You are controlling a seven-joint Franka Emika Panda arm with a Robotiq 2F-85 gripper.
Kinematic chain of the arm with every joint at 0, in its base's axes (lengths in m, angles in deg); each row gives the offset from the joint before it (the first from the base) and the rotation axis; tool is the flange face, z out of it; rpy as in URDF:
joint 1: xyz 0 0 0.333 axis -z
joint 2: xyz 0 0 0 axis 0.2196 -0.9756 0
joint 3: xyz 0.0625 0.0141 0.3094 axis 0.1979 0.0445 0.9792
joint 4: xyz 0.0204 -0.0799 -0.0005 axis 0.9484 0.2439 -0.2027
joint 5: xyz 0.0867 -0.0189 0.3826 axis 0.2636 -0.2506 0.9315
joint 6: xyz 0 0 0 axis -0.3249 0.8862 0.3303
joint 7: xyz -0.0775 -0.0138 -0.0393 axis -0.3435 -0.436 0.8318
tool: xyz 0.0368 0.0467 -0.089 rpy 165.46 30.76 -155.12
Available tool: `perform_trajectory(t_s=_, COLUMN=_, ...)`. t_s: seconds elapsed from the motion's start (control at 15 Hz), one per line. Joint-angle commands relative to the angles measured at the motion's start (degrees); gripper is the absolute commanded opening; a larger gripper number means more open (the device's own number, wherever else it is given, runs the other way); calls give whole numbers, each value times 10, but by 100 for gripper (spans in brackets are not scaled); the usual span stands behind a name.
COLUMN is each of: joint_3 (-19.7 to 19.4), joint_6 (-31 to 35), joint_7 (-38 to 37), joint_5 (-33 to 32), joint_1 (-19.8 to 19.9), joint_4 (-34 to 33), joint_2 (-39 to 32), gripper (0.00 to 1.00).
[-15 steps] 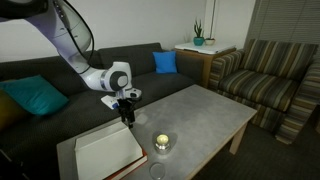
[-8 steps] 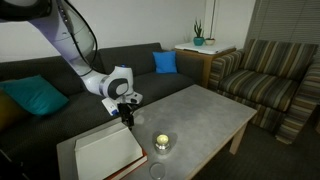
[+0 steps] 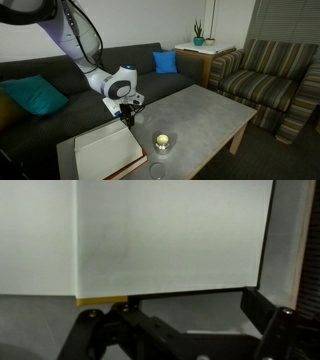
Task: Close the book
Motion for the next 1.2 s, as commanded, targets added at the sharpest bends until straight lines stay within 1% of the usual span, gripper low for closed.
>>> perform_trajectory(t_s=0.0, joint_3=34, joint_6=-20, joint_7=73, joint_5=16, joint_1=34, joint_4=1, joint_2=0, gripper=100)
perform_trajectory(t_s=0.4, joint_3=61, joint_6=-48, joint_7=162, joint_5=12, joint_1=61, joint_4=-3, joint_2=0, gripper=100)
perform_trajectory(t_s=0.73, joint_3=73, joint_6=-75, joint_7=244, joint_5=2, joint_1=72, joint_4=-10, joint_2=2, gripper=100)
perform_trajectory(t_s=1.13, joint_3=64, joint_6=-93, joint_7=340, joint_5=-29, joint_1=62, joint_4=-24, joint_2=2, gripper=100)
